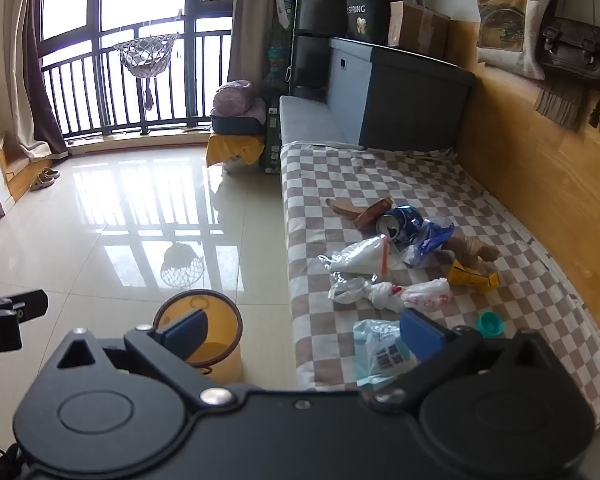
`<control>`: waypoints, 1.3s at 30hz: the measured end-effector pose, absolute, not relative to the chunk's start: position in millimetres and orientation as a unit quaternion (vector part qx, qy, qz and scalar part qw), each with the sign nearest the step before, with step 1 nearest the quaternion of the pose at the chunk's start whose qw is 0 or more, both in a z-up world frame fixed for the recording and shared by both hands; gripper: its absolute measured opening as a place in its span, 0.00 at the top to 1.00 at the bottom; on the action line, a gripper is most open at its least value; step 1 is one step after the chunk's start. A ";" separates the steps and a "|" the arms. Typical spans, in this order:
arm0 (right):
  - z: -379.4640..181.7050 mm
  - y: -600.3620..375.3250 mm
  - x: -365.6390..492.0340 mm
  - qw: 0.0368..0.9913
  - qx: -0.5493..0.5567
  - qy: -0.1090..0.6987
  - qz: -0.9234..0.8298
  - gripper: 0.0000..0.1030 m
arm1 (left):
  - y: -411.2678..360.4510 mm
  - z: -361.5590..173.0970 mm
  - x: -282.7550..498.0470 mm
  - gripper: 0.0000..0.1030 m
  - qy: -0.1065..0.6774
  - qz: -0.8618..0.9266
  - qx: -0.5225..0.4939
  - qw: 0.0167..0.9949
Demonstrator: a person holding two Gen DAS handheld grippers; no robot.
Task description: Collect trash
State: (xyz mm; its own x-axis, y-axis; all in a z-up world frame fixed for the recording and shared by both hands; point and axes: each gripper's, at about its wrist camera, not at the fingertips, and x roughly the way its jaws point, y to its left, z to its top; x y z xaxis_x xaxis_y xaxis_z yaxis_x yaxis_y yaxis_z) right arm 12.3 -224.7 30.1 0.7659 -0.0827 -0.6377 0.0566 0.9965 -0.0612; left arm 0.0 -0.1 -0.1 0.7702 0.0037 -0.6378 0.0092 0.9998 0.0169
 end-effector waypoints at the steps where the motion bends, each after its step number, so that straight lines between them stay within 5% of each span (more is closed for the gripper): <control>1: 30.2 -224.8 12.2 0.939 -0.019 0.340 -0.037 0.00 | -0.1 0.0 -0.1 0.00 0.338 -0.001 0.009 0.941; 39: 28.4 -224.9 13.7 0.938 -0.016 0.346 -0.034 0.00 | -0.2 -0.1 -0.1 0.00 0.337 -0.002 0.009 0.941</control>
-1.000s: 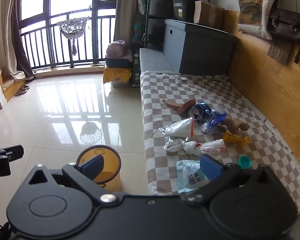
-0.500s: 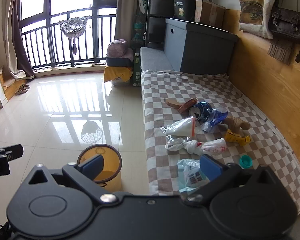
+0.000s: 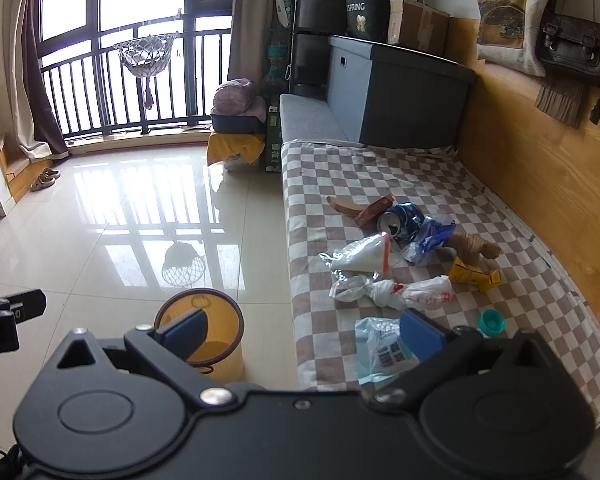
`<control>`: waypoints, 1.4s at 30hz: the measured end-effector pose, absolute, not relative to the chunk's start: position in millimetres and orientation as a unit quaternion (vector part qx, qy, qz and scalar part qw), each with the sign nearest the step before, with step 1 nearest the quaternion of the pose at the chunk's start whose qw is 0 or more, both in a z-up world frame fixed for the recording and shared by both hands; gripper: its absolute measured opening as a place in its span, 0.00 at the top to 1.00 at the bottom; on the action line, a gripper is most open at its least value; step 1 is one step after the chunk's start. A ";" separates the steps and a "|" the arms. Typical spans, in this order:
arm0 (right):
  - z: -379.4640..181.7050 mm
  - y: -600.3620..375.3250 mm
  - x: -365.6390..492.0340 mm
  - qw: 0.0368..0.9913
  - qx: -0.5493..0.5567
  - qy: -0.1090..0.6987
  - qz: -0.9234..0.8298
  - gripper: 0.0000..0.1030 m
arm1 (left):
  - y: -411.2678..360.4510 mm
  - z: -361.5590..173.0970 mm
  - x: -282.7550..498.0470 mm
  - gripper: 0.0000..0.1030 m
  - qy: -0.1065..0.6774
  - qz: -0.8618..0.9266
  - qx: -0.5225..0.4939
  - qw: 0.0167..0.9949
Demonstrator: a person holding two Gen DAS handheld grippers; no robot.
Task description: Collect trash
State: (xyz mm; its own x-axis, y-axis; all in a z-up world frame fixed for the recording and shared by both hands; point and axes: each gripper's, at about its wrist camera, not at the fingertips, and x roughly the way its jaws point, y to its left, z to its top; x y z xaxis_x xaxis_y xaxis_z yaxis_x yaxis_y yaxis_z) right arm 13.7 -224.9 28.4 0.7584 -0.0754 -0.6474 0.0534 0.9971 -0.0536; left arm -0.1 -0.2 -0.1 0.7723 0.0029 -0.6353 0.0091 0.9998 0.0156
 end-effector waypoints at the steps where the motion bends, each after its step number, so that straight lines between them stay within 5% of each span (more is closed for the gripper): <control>1: 28.4 -224.9 13.7 0.938 -0.016 0.346 -0.034 0.00 | -0.2 -0.1 0.0 0.00 0.338 -0.002 0.009 0.941; 42: 21.7 -224.2 17.3 0.937 -0.016 0.346 -0.034 0.00 | -0.2 0.0 -0.2 0.00 0.337 -0.002 0.009 0.942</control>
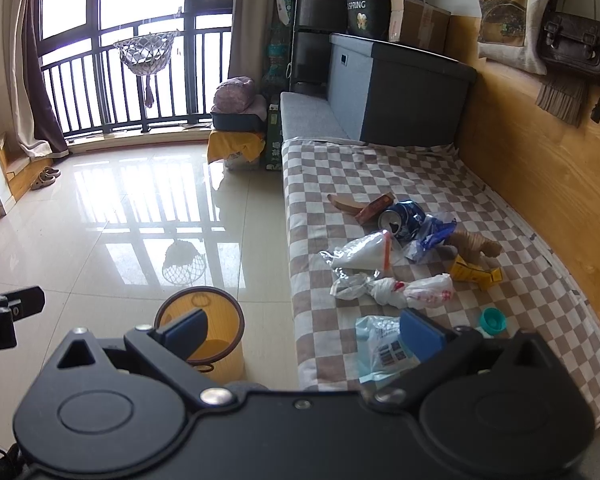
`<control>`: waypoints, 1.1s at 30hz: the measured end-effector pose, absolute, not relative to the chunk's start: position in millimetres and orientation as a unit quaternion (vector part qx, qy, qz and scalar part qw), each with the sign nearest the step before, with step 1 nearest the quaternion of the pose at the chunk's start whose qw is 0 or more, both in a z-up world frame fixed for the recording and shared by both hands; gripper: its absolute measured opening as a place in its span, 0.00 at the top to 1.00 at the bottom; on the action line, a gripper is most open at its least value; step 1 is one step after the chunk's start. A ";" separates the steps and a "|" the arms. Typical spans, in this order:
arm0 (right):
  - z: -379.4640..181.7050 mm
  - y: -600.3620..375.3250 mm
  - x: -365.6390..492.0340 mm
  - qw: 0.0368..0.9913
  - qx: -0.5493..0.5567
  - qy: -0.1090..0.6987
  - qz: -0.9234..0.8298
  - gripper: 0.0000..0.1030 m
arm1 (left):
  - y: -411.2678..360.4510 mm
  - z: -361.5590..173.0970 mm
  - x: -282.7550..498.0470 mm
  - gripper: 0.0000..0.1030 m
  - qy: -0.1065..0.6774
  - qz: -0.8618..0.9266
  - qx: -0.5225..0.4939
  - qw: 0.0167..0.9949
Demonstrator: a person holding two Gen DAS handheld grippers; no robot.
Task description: Collect trash
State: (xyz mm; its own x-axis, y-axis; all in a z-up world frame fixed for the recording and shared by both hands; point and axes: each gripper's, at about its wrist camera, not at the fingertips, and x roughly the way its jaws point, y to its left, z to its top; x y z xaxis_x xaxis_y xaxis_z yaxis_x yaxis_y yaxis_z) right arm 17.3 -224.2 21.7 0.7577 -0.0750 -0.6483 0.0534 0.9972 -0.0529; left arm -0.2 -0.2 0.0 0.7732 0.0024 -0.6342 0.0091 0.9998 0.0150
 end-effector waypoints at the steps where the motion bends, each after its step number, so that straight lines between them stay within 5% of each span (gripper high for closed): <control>1: 21.5 -224.4 17.6 0.937 -0.016 0.347 -0.034 0.00 | -0.2 -0.1 -0.1 0.00 0.337 -0.002 0.008 0.941; 16: 22.2 -224.9 13.6 0.937 -0.011 0.346 -0.037 0.00 | -0.9 -1.4 0.7 0.00 0.340 -0.004 0.006 0.940; 33: -39.8 -304.8 -4.5 0.932 0.014 0.346 -0.108 0.00 | -64.1 -39.4 29.2 0.00 0.380 -0.059 0.059 0.921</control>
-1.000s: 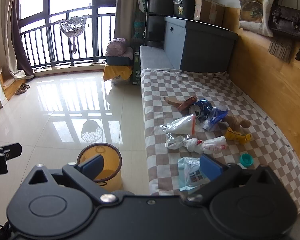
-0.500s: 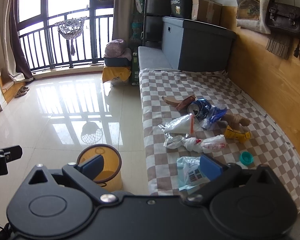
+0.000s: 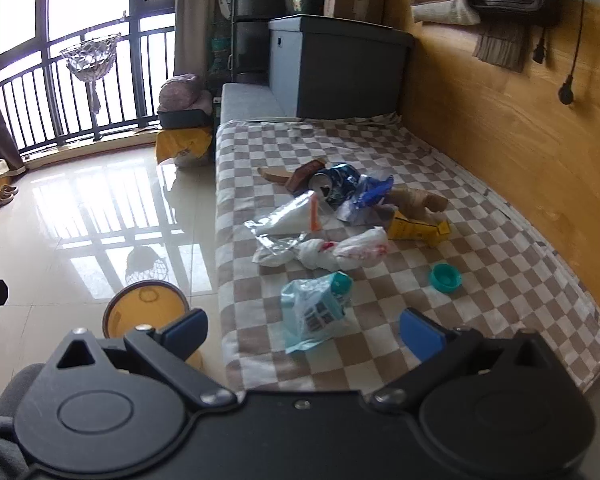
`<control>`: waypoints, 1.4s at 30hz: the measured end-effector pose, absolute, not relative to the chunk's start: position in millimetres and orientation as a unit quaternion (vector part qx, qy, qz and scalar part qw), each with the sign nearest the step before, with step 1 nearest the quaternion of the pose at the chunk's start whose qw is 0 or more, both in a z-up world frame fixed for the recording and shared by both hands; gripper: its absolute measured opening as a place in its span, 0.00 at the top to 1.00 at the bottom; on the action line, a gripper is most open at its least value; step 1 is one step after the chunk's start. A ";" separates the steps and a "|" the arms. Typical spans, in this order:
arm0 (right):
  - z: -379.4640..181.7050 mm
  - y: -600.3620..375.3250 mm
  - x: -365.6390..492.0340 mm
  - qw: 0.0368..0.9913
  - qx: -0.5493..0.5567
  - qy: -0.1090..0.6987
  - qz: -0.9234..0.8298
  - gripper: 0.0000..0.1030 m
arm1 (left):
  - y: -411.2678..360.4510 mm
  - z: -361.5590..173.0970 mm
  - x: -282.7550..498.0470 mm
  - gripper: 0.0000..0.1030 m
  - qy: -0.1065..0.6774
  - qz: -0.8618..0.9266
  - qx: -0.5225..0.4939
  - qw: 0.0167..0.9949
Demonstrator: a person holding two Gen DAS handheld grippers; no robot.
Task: Collect trash
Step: 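Move both tools toward the trash on the checkered cushion, then close the left tool on the light-blue snack bag while the right tool grasps the teal bottle cap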
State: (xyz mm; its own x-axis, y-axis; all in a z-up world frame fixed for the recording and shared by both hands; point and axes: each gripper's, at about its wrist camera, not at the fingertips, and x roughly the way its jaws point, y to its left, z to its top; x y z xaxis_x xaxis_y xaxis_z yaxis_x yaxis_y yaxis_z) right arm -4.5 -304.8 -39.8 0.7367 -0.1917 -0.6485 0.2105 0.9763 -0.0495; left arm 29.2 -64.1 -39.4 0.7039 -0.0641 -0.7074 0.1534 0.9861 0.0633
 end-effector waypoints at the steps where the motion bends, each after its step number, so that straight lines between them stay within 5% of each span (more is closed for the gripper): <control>1: -43.4 -311.3 -5.7 0.931 0.015 0.345 -0.115 0.00 | -71.5 -41.7 32.0 0.00 0.382 -0.069 0.068 0.919; 16: -94.7 -420.5 -18.6 0.913 0.059 0.345 -0.211 0.00 | -202.9 -76.2 85.0 0.00 0.388 -0.216 0.199 0.874; 28: -134.1 -511.9 -10.0 0.896 0.124 0.340 -0.257 0.00 | -299.7 -132.8 117.8 0.00 0.429 -0.258 0.103 0.860; 42: -172.8 -568.4 69.6 0.912 0.124 0.327 -0.213 0.00 | -318.3 -209.2 139.3 0.00 0.465 -0.194 0.004 0.864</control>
State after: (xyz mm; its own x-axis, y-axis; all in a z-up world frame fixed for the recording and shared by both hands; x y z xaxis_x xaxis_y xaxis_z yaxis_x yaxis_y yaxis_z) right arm 69.6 -568.4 -172.8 0.6948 -0.3075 -0.6501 0.4703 0.8782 0.0873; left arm 139.3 -318.3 -209.2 0.4921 -0.3312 -0.8051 0.3386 0.9248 -0.1736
